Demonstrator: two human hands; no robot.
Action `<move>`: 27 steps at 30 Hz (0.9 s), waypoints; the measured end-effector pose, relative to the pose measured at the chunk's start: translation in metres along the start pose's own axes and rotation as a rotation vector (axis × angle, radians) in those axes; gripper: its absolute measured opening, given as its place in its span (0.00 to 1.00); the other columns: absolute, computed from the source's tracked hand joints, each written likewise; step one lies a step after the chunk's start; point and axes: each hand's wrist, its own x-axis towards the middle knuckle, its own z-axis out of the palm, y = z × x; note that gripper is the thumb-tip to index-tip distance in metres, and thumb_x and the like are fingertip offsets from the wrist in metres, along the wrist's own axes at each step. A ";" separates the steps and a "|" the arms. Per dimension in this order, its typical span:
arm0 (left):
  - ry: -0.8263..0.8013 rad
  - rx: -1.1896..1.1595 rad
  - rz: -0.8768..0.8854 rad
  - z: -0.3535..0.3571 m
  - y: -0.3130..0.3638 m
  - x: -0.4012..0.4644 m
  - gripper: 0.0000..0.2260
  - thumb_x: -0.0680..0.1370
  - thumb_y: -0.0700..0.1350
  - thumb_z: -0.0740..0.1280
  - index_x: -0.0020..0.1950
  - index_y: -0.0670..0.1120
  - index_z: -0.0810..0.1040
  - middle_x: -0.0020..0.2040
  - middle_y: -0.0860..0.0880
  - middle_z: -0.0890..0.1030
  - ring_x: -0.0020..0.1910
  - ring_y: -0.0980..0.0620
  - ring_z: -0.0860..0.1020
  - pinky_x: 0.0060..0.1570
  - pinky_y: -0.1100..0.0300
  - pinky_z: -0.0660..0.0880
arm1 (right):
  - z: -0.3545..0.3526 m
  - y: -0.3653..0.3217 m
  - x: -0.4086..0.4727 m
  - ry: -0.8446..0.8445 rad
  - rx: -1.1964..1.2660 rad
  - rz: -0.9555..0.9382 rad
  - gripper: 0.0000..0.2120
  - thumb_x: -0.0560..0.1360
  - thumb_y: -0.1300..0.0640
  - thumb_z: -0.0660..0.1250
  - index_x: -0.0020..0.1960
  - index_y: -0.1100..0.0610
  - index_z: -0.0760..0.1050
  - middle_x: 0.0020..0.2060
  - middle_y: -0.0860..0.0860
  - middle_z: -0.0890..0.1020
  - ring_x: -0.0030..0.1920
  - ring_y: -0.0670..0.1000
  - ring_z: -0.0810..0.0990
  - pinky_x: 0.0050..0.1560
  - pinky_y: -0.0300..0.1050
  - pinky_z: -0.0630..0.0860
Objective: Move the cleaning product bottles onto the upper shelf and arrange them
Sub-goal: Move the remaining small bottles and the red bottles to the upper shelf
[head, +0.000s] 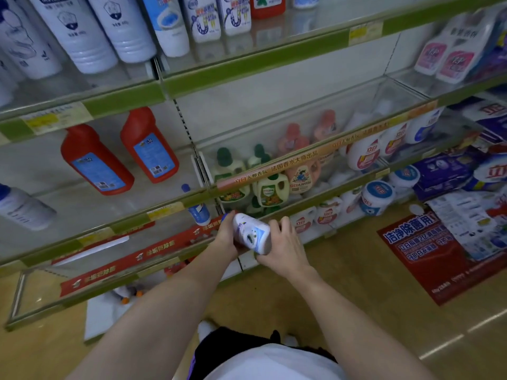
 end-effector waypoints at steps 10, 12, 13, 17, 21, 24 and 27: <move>0.047 0.145 0.111 -0.002 0.006 0.006 0.15 0.73 0.52 0.75 0.49 0.41 0.78 0.37 0.42 0.84 0.38 0.43 0.83 0.49 0.47 0.81 | -0.013 0.030 0.005 -0.485 0.950 0.548 0.33 0.64 0.48 0.82 0.63 0.60 0.76 0.52 0.56 0.85 0.44 0.55 0.85 0.45 0.52 0.85; 0.054 0.129 0.148 0.003 0.013 0.007 0.19 0.70 0.51 0.78 0.50 0.41 0.78 0.36 0.42 0.85 0.38 0.43 0.83 0.53 0.44 0.81 | -0.013 0.028 0.005 -0.474 0.950 0.520 0.31 0.65 0.50 0.82 0.64 0.59 0.76 0.53 0.54 0.84 0.48 0.53 0.85 0.47 0.48 0.85; 0.050 0.121 0.165 0.007 0.016 0.008 0.25 0.65 0.52 0.81 0.54 0.40 0.78 0.39 0.41 0.85 0.39 0.42 0.84 0.53 0.42 0.81 | -0.014 0.026 0.005 -0.464 0.938 0.505 0.30 0.66 0.51 0.81 0.64 0.59 0.75 0.53 0.52 0.84 0.48 0.51 0.84 0.45 0.45 0.84; 0.012 0.146 0.213 0.028 0.032 0.004 0.26 0.67 0.48 0.80 0.60 0.40 0.78 0.47 0.40 0.85 0.41 0.43 0.84 0.45 0.47 0.83 | -0.020 0.019 0.014 -0.379 0.786 0.467 0.33 0.62 0.49 0.83 0.61 0.55 0.71 0.53 0.51 0.81 0.49 0.50 0.82 0.46 0.48 0.83; -0.048 0.178 0.336 0.062 0.057 -0.010 0.27 0.67 0.42 0.80 0.63 0.38 0.78 0.49 0.41 0.85 0.41 0.43 0.84 0.43 0.50 0.83 | -0.034 0.008 0.024 -0.112 0.473 0.412 0.39 0.61 0.45 0.81 0.62 0.56 0.64 0.56 0.53 0.74 0.53 0.55 0.77 0.44 0.48 0.73; -0.101 0.236 0.444 0.093 0.081 -0.031 0.23 0.67 0.39 0.80 0.58 0.35 0.79 0.44 0.41 0.84 0.37 0.45 0.83 0.37 0.55 0.80 | -0.047 0.001 0.035 0.124 0.398 0.388 0.43 0.62 0.44 0.82 0.65 0.59 0.62 0.60 0.55 0.70 0.58 0.58 0.76 0.49 0.50 0.75; -0.199 0.335 0.582 0.122 0.107 -0.058 0.25 0.62 0.38 0.81 0.56 0.34 0.80 0.46 0.39 0.85 0.38 0.44 0.84 0.37 0.56 0.79 | -0.071 -0.003 0.054 0.257 0.447 0.359 0.39 0.62 0.45 0.83 0.59 0.58 0.62 0.58 0.55 0.69 0.55 0.58 0.75 0.46 0.50 0.74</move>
